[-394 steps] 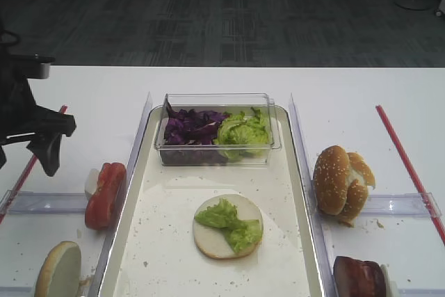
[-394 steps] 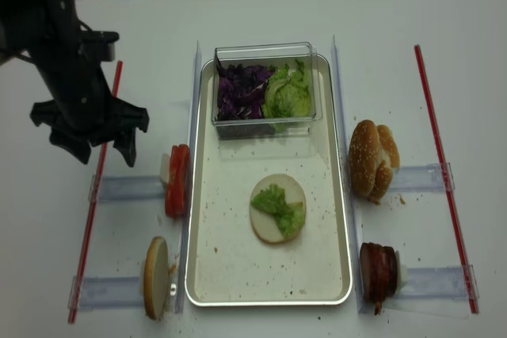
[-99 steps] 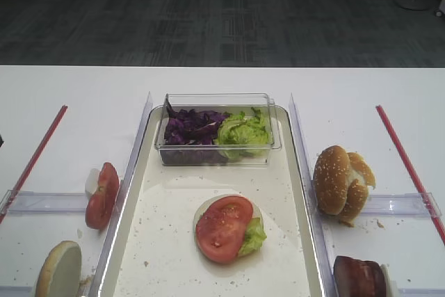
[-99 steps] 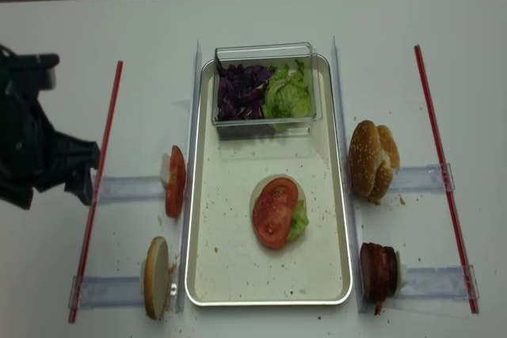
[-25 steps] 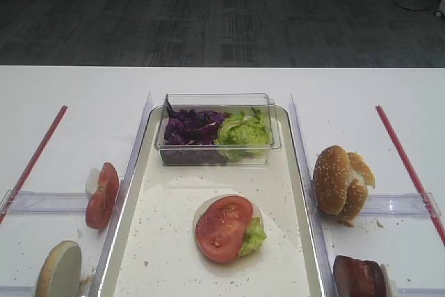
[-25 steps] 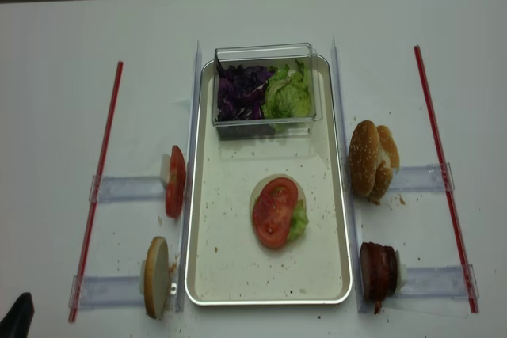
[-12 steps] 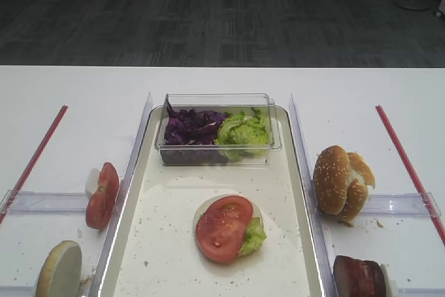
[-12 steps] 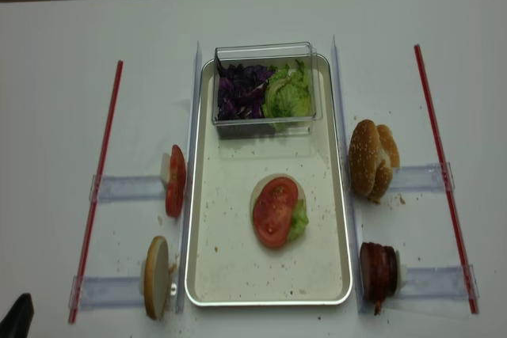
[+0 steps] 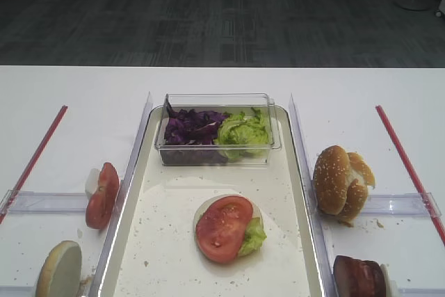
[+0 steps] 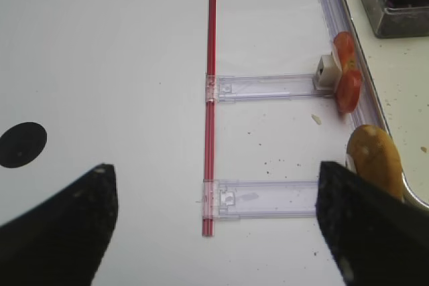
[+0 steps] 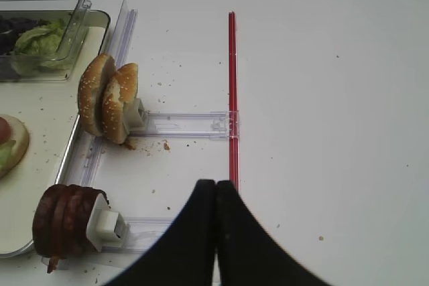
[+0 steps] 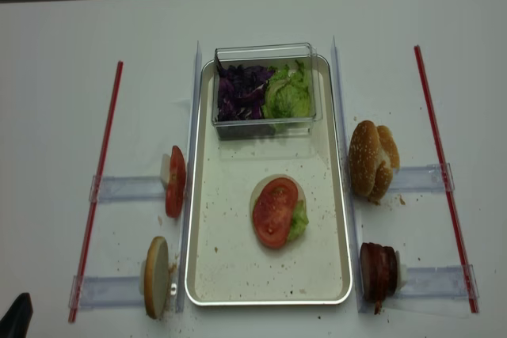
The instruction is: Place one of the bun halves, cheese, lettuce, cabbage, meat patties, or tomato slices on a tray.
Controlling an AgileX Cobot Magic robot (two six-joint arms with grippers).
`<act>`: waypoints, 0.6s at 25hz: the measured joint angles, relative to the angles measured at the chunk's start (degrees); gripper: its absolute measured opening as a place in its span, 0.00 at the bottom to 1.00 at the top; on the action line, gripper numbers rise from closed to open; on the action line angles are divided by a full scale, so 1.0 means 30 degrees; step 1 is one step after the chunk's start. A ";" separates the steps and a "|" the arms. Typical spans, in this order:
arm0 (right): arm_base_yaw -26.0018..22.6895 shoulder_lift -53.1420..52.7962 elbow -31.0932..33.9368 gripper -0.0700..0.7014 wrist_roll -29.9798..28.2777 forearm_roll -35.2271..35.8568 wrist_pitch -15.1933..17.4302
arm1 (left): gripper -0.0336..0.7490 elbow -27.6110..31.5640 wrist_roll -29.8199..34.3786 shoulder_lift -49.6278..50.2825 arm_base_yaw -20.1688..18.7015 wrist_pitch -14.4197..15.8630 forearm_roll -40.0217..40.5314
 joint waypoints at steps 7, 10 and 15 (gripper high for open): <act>0.0000 0.0000 0.0000 0.14 0.0000 0.0000 0.0000 | 0.75 0.0000 0.0000 0.0000 0.0000 0.0000 0.0000; 0.0000 0.0000 0.0000 0.14 0.0000 0.0000 0.0000 | 0.75 0.0000 0.0000 0.0000 0.0000 0.0000 0.0000; 0.0000 0.0000 0.0000 0.14 0.0091 0.0000 0.0000 | 0.75 0.0000 0.0000 0.0000 0.0000 0.0000 0.0000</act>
